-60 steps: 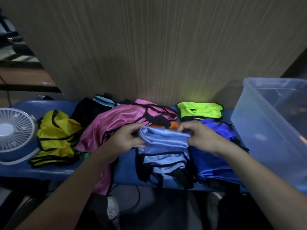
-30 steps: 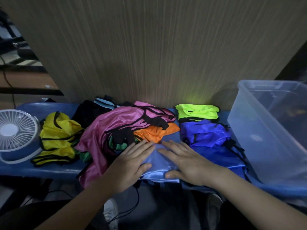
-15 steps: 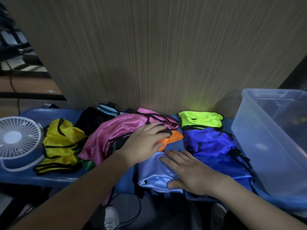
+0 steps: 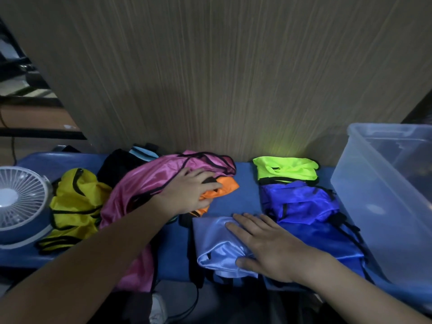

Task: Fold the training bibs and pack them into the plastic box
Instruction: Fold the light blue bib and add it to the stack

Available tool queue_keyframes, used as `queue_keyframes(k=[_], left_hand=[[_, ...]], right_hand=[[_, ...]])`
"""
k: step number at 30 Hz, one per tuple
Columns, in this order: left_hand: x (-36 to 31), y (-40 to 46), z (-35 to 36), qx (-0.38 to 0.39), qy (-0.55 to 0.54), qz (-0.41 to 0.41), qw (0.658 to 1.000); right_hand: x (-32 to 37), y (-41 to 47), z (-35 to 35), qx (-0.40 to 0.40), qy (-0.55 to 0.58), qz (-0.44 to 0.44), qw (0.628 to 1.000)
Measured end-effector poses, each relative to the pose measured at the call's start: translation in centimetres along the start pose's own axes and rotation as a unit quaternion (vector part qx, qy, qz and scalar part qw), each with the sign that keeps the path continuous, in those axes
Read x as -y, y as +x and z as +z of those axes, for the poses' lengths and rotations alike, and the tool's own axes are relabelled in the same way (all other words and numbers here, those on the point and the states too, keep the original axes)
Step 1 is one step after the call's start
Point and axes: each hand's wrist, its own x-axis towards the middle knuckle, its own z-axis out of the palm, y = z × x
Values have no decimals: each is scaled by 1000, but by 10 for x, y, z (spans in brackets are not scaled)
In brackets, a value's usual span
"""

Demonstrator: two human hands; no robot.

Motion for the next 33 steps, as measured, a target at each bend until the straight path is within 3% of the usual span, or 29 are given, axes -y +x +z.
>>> queue_keyframes(k=[5,10,14,17,22,33], left_hand=[[31,-19,6,-3,-10,-51,999],[50,-28,12,-9,-34,-85,996],[48,-33,17,-48,-51,-84,994],[44,-34,19,-67,-70,-96,991],[39,-37,18,-94,-77,-107,987],[34,-38,14,-100,-91,-120,984]], right_hand=[[-5,11,-2,-7,-15,24,1000],[-6,10,-14,-61,-58,20,996],[10,-9,-28,-24,1,-8,1000],[21,-11,-21,-14,-33,-23,999],[33,-12,6,-78,-128,-20,988],[15,21,20,-178,-176,14,968]])
